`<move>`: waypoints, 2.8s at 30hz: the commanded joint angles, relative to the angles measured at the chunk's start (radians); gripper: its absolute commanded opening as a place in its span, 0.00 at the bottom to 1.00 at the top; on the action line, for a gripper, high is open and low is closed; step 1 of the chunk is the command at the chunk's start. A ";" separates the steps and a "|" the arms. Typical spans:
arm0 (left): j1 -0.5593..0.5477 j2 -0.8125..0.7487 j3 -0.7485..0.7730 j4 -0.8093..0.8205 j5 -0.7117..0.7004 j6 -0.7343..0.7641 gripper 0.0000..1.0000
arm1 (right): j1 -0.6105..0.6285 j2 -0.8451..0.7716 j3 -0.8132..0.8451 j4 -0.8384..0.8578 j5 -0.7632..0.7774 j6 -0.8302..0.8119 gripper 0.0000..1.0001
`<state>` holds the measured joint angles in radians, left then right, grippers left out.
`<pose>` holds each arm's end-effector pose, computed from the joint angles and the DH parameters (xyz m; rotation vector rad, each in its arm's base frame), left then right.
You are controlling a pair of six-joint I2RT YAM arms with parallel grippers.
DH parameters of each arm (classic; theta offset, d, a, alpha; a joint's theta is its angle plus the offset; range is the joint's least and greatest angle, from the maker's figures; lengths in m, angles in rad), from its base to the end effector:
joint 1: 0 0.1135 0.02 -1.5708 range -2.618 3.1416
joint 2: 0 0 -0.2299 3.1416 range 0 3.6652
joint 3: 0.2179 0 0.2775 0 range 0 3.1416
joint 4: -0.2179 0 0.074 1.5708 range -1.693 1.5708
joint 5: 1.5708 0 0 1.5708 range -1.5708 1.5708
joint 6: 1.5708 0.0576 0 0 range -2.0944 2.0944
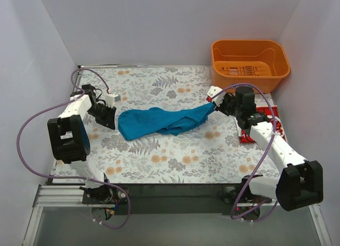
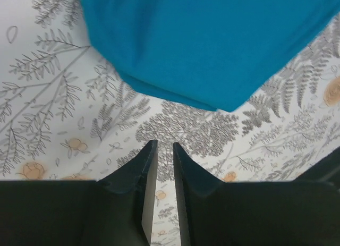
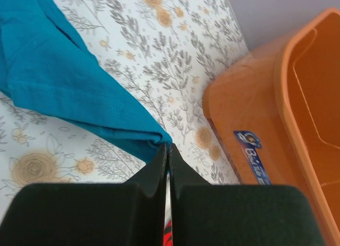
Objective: Fold and stack the t-shirts
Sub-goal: Flatten the tshirt out
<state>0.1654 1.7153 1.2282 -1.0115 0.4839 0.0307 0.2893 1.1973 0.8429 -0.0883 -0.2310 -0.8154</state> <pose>0.3295 0.0278 0.1425 -0.1717 2.9350 -0.7117 0.3112 0.1064 0.2341 -1.1726 1.6232 -0.1048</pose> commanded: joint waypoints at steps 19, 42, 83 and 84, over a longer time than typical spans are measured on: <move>-0.148 0.141 -0.022 0.263 -0.126 -0.342 0.38 | -0.033 0.031 0.081 0.018 0.004 0.002 0.01; -0.112 0.144 0.125 -0.032 -0.429 -0.159 0.18 | -0.082 0.035 0.099 0.013 -0.064 -0.057 0.01; -0.224 -0.229 -0.412 0.272 -0.166 0.284 0.37 | -0.070 0.038 0.125 -0.070 -0.117 -0.047 0.01; -0.224 -0.226 -0.423 0.277 -0.180 0.288 0.37 | -0.072 0.039 0.125 -0.068 -0.116 -0.047 0.01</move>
<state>-0.0521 1.4948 0.8375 -0.7971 0.3511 0.2966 0.2169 1.2457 0.9230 -0.1635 -0.3401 -0.8673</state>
